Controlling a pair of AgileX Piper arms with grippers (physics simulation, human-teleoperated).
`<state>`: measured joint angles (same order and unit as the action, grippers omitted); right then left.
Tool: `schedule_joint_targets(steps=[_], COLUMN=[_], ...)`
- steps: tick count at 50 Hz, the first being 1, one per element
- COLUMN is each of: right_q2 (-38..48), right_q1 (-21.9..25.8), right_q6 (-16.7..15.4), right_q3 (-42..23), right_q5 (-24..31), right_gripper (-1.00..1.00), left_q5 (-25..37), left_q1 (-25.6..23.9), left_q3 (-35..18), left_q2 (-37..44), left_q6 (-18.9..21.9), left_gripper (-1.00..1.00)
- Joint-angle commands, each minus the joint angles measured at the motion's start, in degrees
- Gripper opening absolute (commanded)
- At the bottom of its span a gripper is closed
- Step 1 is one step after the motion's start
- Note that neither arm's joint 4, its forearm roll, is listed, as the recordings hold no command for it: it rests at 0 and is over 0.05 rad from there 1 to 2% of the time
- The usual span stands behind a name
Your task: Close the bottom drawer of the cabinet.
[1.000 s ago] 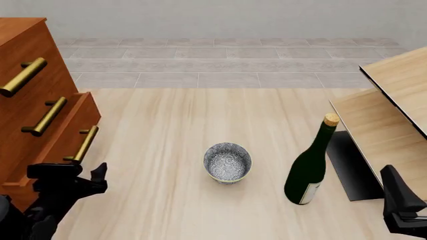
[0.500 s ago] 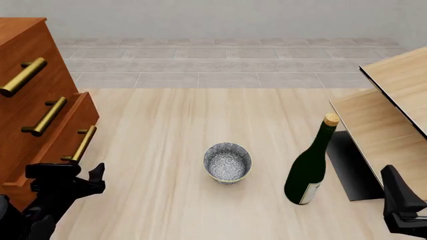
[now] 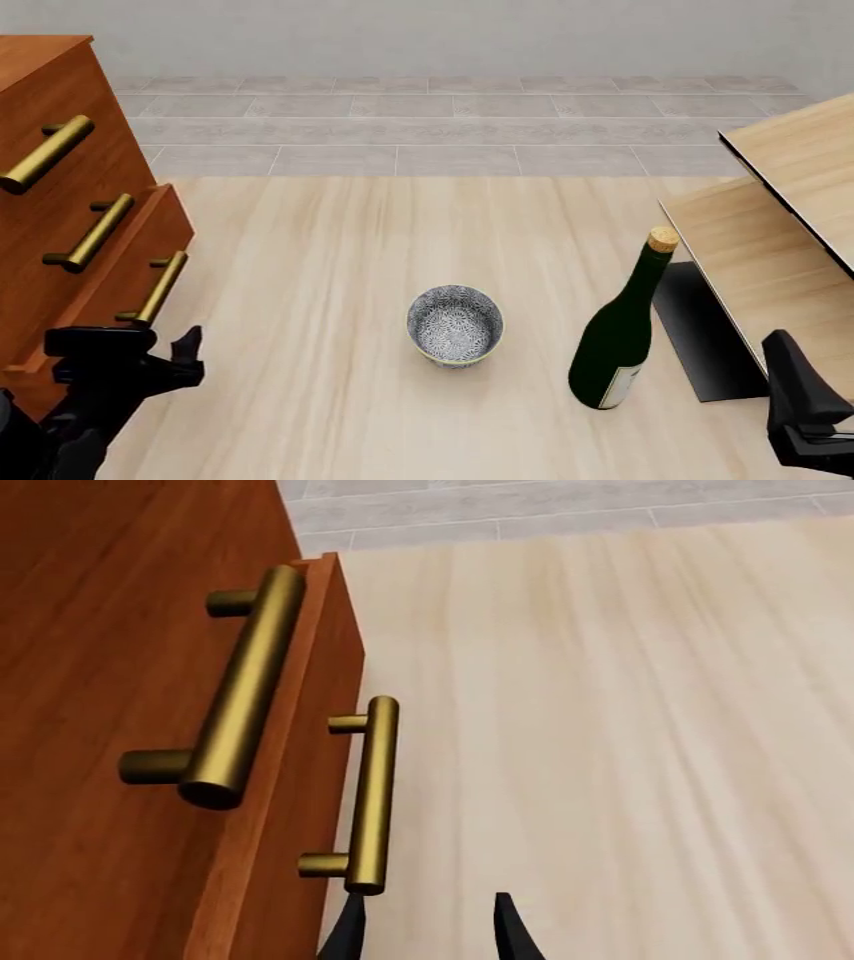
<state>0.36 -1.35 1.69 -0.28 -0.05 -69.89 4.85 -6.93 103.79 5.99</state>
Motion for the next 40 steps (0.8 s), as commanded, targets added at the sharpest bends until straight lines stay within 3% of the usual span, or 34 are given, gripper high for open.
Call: schedule_joint_targets(steps=[1,40], right_q2=[0.0,0.09], right_q1=[-0.14,0.34], right_q6=[0.02,-0.16], right_q3=[-0.03,0.05], right_q5=[-0.04,0.08], right_gripper=[1.0,1.0], left_q5=[-0.01,-0.01], left_q1=[1.32,2.99], left_q3=[-1.71,-1.73], left_q2=[0.85,0.59], left_q6=[1.05,4.66], left_gripper=[1.0,1.0])
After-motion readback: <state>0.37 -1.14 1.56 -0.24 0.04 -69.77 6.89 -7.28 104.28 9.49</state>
